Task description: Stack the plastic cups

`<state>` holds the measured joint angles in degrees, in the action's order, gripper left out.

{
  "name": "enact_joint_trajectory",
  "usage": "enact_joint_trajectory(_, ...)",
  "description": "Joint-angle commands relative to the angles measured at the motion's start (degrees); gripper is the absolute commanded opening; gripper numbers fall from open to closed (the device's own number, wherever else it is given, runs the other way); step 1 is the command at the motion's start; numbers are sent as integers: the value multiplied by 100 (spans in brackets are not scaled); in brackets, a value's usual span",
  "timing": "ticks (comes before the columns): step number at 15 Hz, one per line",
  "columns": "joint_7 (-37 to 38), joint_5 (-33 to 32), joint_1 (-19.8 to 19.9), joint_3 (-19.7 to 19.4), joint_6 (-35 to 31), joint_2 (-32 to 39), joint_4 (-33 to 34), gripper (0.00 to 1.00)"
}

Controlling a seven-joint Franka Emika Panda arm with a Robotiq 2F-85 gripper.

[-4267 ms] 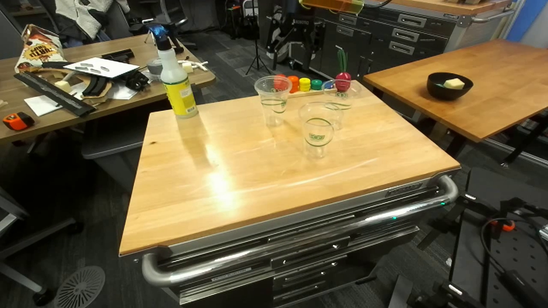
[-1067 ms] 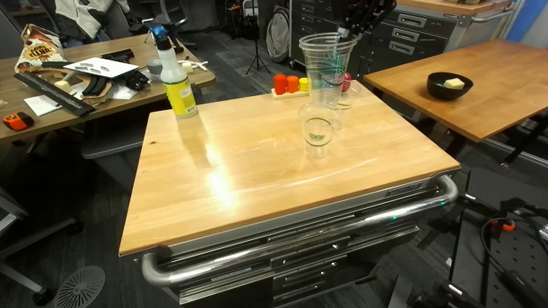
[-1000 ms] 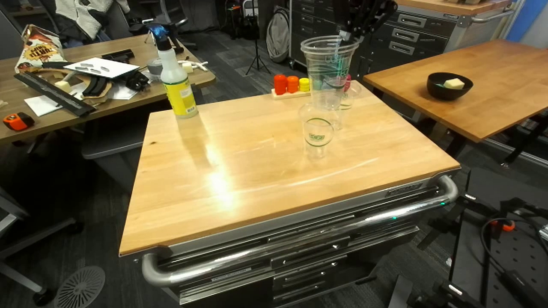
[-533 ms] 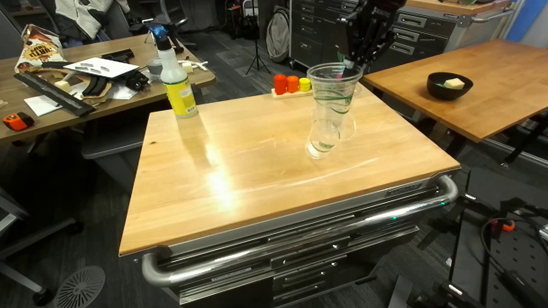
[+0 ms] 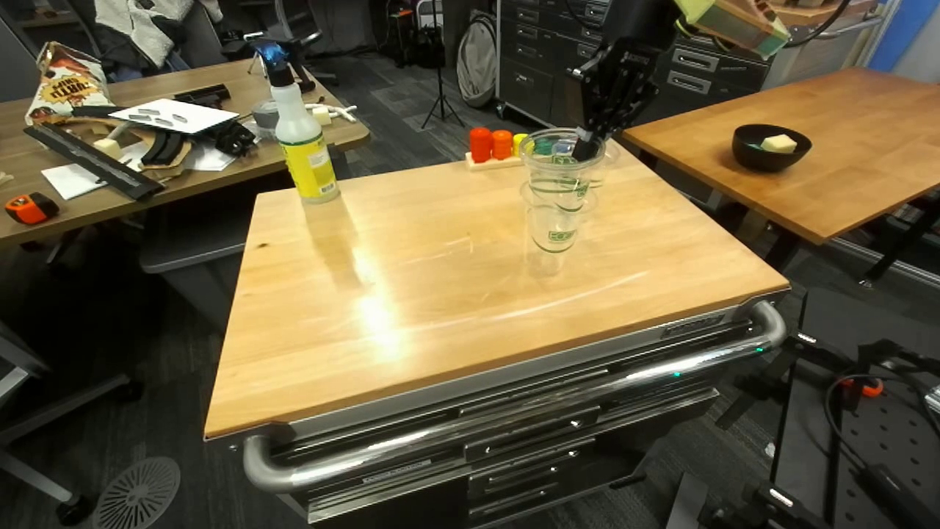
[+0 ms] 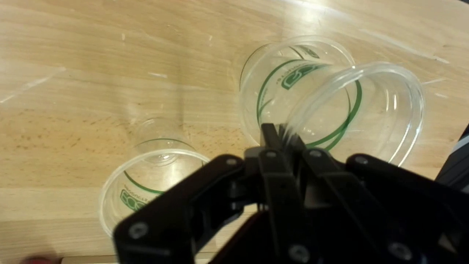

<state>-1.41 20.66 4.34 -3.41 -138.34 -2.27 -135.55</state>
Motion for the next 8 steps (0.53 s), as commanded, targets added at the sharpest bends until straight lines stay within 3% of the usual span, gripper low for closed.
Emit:
enact_joint_trajectory(1,-269,184,-98,22,-223,-23,-55,32)
enact_joint_trajectory(3,-390,209,-112,26,-7,-82,-61,38)
enact_joint_trajectory(8,-583,-10,-76,-17,51,-80,-84,77)
